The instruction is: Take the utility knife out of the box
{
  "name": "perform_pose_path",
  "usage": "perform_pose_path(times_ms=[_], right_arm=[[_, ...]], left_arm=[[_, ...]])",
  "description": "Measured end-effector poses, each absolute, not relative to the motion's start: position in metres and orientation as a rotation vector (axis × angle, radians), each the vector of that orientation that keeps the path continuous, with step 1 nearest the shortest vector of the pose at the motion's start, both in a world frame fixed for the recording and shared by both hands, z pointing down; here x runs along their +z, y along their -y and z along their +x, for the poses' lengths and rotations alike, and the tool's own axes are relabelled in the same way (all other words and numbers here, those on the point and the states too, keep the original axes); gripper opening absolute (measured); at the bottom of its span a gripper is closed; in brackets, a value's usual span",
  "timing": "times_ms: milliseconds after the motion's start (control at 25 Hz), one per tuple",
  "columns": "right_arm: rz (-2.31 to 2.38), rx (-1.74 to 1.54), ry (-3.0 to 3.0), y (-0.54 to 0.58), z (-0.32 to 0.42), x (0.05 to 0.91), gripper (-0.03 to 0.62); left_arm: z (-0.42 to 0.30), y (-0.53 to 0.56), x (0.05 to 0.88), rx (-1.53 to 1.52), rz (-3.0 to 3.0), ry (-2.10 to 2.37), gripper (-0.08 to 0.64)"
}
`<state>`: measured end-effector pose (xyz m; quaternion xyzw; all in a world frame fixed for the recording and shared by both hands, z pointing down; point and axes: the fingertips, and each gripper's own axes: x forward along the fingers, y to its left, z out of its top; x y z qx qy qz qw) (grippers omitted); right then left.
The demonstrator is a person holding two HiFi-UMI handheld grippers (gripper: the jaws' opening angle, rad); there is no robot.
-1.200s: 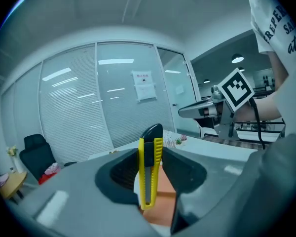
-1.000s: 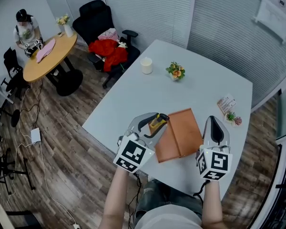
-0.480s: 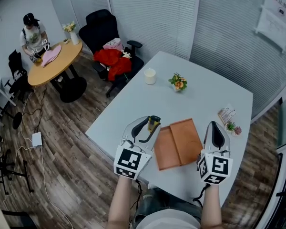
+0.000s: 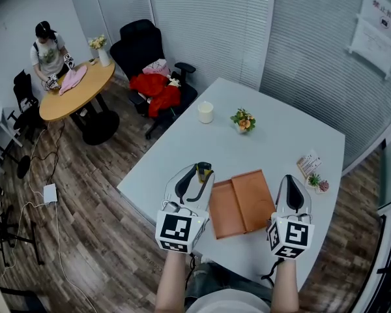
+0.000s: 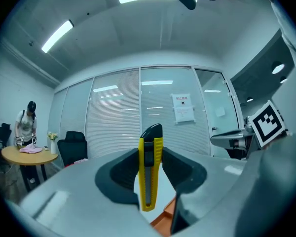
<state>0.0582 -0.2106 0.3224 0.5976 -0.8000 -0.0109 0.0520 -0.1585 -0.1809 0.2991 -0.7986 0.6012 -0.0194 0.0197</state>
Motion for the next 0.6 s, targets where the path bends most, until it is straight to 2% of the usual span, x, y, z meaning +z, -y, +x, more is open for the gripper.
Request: perform_pose_path(times_ms=[600], right_arm=[[1.794,-0.007,2.447,0.2100,0.0592,0.3287,0.028]], left_arm=[[-0.1627,0.1743,0.2997,-0.052,-2.447,-1.907,0.152]])
